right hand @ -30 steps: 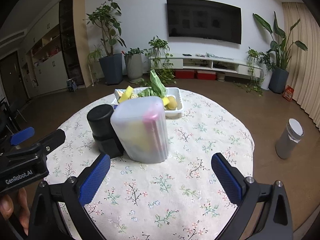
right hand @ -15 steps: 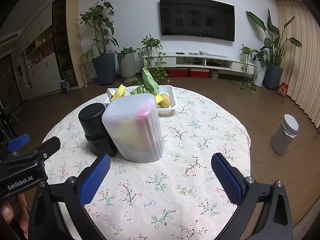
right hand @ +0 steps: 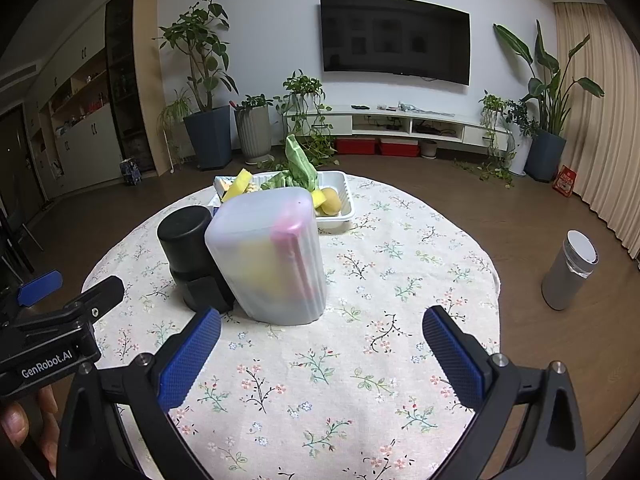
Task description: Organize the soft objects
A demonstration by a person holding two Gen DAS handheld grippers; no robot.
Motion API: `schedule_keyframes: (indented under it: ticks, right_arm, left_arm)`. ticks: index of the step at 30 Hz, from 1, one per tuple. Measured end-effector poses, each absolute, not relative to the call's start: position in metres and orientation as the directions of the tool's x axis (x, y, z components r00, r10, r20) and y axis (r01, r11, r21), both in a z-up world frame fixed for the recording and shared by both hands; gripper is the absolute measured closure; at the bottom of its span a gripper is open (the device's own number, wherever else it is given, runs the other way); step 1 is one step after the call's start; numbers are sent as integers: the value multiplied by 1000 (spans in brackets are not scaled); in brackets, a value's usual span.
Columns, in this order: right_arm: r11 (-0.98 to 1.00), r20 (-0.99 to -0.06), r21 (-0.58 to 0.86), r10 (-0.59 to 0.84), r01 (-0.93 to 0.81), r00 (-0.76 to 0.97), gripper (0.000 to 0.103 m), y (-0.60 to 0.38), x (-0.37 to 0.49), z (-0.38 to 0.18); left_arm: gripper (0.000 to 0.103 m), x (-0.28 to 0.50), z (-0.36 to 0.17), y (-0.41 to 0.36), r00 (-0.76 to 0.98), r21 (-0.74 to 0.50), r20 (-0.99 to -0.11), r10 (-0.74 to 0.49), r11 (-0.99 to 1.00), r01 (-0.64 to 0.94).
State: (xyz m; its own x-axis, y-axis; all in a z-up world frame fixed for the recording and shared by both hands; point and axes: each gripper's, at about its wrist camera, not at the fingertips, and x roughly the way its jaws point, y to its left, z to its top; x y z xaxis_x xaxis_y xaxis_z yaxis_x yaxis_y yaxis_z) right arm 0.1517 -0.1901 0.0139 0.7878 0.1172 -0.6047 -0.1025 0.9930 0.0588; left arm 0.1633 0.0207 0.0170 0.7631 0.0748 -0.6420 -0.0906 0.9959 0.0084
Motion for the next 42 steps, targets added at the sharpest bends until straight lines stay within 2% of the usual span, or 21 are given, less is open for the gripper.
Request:
schedule_keyframes:
  ticks: [42]
  right_arm:
    - [993,-608,58,116,-102,785,0,-189,150,15]
  left_arm:
    - [0,166,12,19,751,16,-655,86,995,-100]
